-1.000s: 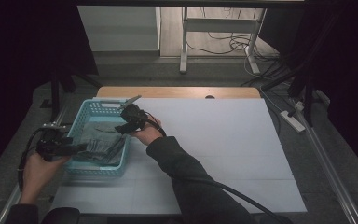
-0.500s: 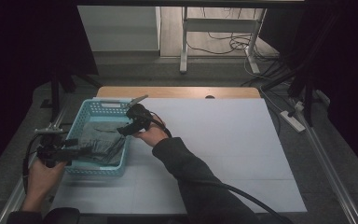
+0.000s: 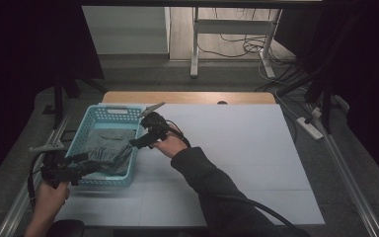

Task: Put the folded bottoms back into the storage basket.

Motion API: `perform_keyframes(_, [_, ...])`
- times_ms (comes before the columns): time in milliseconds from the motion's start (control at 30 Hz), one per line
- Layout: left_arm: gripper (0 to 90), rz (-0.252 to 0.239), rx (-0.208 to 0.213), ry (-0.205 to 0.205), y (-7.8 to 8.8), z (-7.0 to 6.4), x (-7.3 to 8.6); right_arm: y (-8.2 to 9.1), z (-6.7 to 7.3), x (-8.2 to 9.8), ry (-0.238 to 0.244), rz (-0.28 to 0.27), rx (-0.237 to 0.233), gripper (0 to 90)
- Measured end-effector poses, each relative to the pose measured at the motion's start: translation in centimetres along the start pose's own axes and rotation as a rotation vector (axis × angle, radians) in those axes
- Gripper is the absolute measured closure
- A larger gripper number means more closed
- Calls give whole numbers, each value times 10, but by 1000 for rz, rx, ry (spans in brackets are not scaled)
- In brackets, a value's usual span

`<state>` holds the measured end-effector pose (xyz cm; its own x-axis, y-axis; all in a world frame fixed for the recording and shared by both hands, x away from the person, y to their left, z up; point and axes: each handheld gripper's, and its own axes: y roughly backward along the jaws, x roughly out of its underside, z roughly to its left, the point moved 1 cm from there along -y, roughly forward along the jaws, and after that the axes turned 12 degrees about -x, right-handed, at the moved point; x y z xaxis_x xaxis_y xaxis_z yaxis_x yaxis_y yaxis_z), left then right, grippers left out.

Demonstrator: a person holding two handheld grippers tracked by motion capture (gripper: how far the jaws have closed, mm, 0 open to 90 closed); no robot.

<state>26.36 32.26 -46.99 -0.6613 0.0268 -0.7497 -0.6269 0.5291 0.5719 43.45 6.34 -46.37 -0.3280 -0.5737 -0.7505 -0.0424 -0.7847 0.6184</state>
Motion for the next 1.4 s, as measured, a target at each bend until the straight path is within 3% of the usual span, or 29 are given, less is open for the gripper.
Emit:
perform_keyframes(100, [0,1,-24,-35,1,-6,4,4,3,3,8,8,-15,33])
perform_keyframes(233, [0,-4,-17,-56,3,-12,10,7,7,8,24,15,-16,16])
perform_keyframes(567, [0,-1,-26,-59,13,-19,26,11,17,21,66,48,-22,0])
perform_keyframes(900, [0,33,-49,-73,17,-23,43,22,20,33,57,54,-20,0])
perform_keyframes(1200, [0,37,-81,-101,16,-27,43,34,24,45,59,49,-20,0])
perform_keyframes(1400, [0,37,-72,-100,16,-27,43,39,21,55,68,57,-12,0])
